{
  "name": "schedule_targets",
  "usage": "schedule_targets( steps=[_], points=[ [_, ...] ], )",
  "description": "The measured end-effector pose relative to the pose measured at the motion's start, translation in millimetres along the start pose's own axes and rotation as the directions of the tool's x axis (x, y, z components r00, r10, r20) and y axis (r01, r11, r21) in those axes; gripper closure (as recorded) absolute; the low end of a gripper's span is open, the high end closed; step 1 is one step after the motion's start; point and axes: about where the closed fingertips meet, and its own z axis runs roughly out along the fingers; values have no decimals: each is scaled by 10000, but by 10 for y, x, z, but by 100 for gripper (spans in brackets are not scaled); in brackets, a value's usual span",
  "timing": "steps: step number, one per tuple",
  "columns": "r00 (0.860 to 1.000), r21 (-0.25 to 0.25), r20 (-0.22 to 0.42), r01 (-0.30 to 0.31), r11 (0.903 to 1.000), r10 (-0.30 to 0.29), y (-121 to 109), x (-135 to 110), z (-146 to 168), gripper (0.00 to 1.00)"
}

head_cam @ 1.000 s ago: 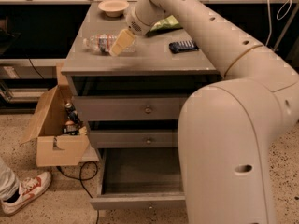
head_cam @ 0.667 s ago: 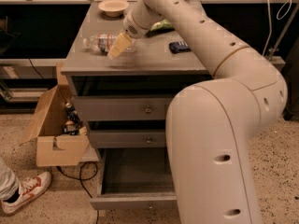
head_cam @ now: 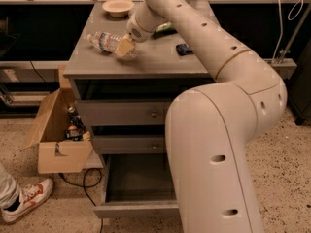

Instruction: Place water bottle into bottom drawer

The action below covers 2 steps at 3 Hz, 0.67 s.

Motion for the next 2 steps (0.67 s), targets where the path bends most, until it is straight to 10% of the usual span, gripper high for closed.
schedule_targets(
  steps=[2],
  points=[
    [9677,600,2112,1277,9900,-1376,303,-127,-987,100]
  ],
)
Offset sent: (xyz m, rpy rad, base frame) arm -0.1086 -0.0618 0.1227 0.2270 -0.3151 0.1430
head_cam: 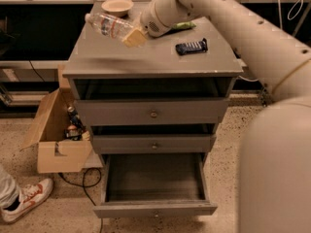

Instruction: Place water bottle into bottom drawer

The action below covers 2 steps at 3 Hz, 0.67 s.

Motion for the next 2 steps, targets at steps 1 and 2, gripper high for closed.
schedule_targets(
  steps=[1,2],
  points=[
    [9938,100,428,1027,9947,-1030,322,78,-644,100],
    [9947,100,384,949,9954,-952,289,88,-593,100]
  ],
)
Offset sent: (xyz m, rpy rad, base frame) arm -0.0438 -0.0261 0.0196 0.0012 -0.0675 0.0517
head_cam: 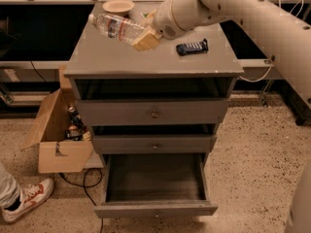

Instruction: Place water bottle into bottom drawer

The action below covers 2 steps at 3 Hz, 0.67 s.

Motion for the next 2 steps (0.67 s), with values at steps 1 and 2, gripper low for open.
schedule_targets(
  steps=[1,2],
  points=[
    [9998,-404,95,169,9990,-165,108,-12,36,100],
    [9970,-1279,347,735,9891,-696,599,-79,-113,100]
  ],
)
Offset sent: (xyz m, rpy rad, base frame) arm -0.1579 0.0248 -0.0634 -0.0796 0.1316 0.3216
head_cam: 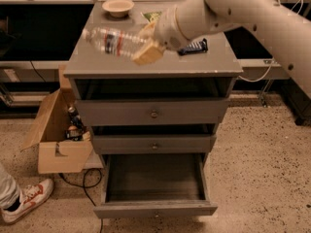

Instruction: Place water bottle into bottom drawer

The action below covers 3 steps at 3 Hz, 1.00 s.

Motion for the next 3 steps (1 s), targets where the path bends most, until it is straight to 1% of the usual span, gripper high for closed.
schedule_targets(
  steps=[1,2,3],
  points=[
    [9992,-1009,-340,-256,9946,223,685,239,126,100],
    [9864,-2284,-1322,-1260,9654,975,1549,894,615,100],
    [9864,-2284,-1322,-1260,9654,975,1549,894,615,100]
  ],
)
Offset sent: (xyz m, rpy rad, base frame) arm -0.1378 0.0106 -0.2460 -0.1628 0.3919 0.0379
